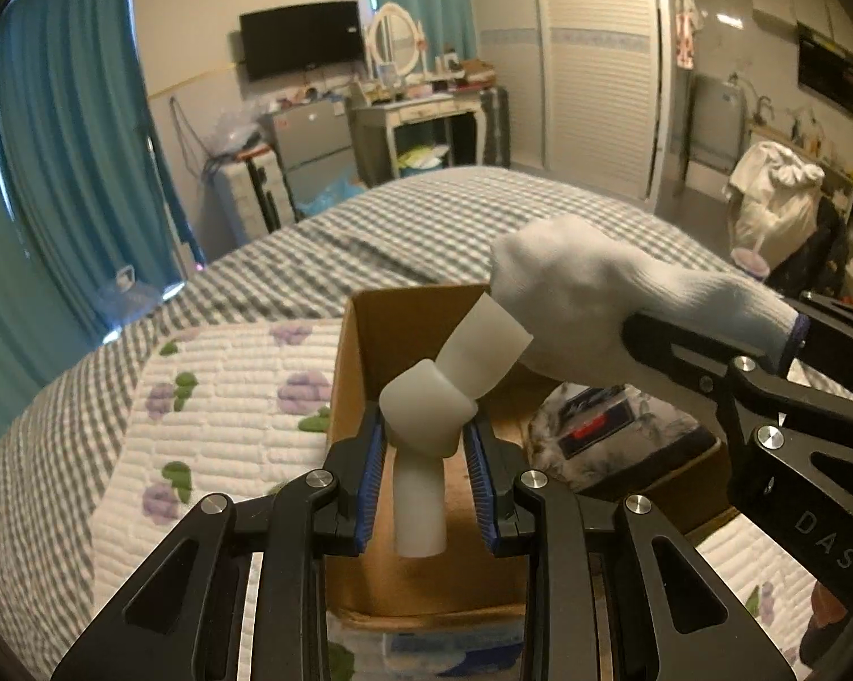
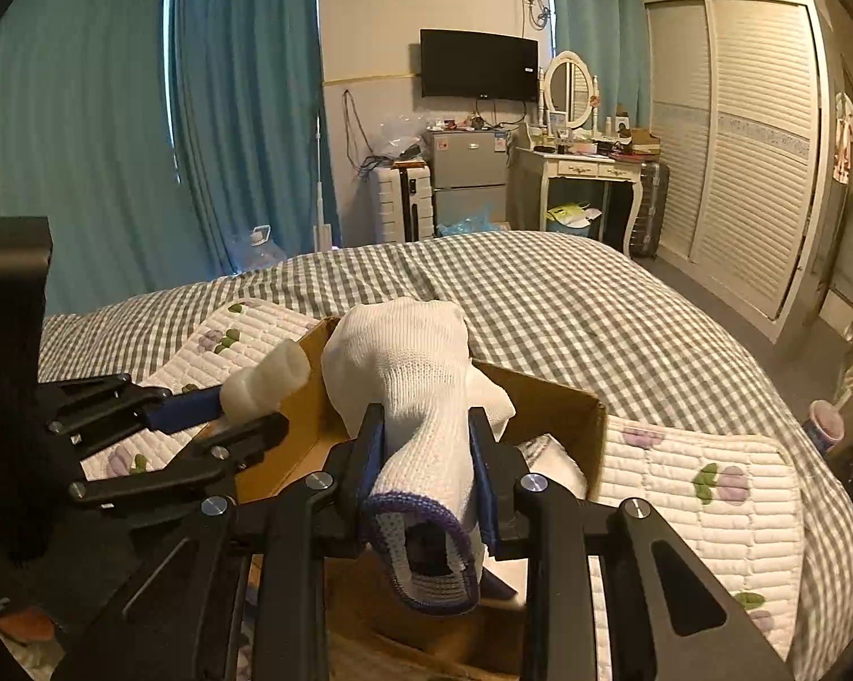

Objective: Organize soft objects
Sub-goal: 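Drop the white glove and white sock into the cardboard box with both grippers, then grasp the cream lace cloth with the right gripper while the left grasps a white sock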

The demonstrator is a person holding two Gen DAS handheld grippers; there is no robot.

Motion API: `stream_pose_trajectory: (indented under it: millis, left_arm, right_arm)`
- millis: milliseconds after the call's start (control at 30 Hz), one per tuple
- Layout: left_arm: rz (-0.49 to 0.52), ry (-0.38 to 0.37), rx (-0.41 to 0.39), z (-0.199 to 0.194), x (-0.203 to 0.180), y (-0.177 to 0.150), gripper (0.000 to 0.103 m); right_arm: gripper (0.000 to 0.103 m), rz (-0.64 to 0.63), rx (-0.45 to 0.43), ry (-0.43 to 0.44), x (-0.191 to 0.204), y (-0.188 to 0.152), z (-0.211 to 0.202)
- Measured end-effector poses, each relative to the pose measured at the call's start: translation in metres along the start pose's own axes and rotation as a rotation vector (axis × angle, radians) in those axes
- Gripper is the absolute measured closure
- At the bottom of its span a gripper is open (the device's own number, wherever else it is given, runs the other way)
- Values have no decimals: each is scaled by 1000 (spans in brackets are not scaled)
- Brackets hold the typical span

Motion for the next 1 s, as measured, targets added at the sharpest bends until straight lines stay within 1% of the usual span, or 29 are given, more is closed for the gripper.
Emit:
stream_pose_trajectory:
  millis: [100, 167, 200, 233, 267, 300, 367, 467, 533, 600, 633, 667, 700, 733, 800, 867, 900, 1000]
  left_arm:
    - [6, -1, -10, 2, -3, 2, 73]
    - [24, 6, -16, 0, -7, 4, 71]
    - [32, 11, -17, -2, -9, 4, 58]
    - [36, 14, -23, -4, -11, 5, 46]
    - [40, 22, -41, -9, -12, 6, 24]
    - [41, 32, -74, -19, -12, 9, 15]
    - [47, 39, -111, -33, -12, 14, 15]
    - [42, 44, -137, -58, -10, 24, 15]
    - [40, 52, -171, -81, -7, 33, 15]
    - [29, 52, -212, -109, -3, 41, 13]
    - [23, 48, -225, -119, -1, 43, 11]
    - [14, 42, -242, -132, 1, 46, 4]
    - [7, 40, -264, -147, 4, 48, 0]
    - [5, 42, -284, -161, 7, 50, 0]
    - [8, 46, -300, -180, 12, 50, 0]
    - [11, 49, -319, -200, 18, 49, 0]
    - [11, 49, -327, -209, 23, 47, 0]
    - [8, 40, -335, -226, 35, 37, 0]
  right_arm:
    - [70, 15, 2, 14, -1, -3, 3]
    - [52, 17, 6, 14, -2, -4, 1]
    - [49, 16, -4, 1, -4, -3, -4]
    - [46, 14, -15, -14, -7, -1, -10]
    - [46, 11, -19, -24, -9, 0, -15]
    - [46, 11, -21, -33, -13, 3, -21]
    - [46, 16, -24, -49, -18, 8, -37]
    - [44, 16, -40, -73, -24, 19, -70]
    - [43, 5, -56, -98, -24, 26, -93]
    - [39, -4, -74, -114, -22, 33, -118]
    - [36, -6, -85, -122, -20, 37, -133]
    - [32, -8, -94, -127, -18, 41, -147]
    - [30, -11, -100, -132, -16, 43, -157]
    - [27, -17, -109, -142, -12, 46, -171]
    - [23, -29, -128, -156, -2, 51, -194]
    - [10, -40, -139, -161, 10, 53, -214]
    - [8, -45, -142, -156, 18, 53, -224]
    - [6, -55, -146, -145, 39, 47, -239]
Point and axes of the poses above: each gripper's, at about its wrist camera, not at the fingertips, and z roughly the way its jaws point, x to its left, y to its top, the point moved 8 cm from there along z, roughly the way its jaws point, and after that the axes turned 4 degrees about -y, right-handed, at the moved point
